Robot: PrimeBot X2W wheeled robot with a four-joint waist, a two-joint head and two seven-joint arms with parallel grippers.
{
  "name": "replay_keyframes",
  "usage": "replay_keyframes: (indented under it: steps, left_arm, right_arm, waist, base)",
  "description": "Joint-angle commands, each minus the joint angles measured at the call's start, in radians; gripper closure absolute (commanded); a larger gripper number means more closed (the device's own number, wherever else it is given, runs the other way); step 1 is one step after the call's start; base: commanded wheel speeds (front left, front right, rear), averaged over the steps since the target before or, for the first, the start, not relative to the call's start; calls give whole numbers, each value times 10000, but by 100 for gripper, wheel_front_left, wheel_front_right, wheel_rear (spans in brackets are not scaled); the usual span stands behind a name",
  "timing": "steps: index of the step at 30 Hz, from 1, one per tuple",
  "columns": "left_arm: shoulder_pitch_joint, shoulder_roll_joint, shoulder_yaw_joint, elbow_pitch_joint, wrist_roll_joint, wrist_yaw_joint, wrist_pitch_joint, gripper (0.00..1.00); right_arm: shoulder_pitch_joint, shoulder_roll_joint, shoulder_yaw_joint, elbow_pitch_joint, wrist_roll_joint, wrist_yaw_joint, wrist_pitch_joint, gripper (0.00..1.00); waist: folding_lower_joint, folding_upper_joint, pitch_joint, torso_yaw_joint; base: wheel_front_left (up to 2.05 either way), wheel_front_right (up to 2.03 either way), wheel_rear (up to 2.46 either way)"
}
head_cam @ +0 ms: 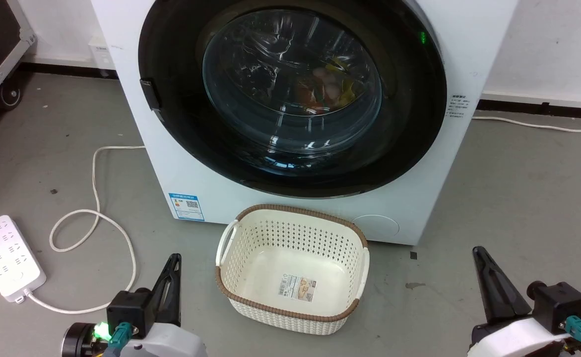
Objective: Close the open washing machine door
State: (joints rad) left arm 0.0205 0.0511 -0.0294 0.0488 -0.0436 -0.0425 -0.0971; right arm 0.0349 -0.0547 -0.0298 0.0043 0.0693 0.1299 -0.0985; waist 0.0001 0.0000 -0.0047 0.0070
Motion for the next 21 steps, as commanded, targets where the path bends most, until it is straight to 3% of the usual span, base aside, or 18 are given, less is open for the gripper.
replay_keyframes:
  steps: [1, 21]
  left_arm:
    - [-112, -1, 28, -80, 107, 55, 39, 100]
    - [-157, -5, 156, -276, 265, 233, 486, 100]
  right_arm:
    - [-122, 29, 20, -23, -115, 5, 47, 100]
    - [-231, 37, 154, -33, -392, 6, 497, 100]
  waist:
    - [0, 0, 1, -2]
    - [0, 0, 23, -35]
  base:
    - [0, 0, 0]
    - [0, 0, 0]
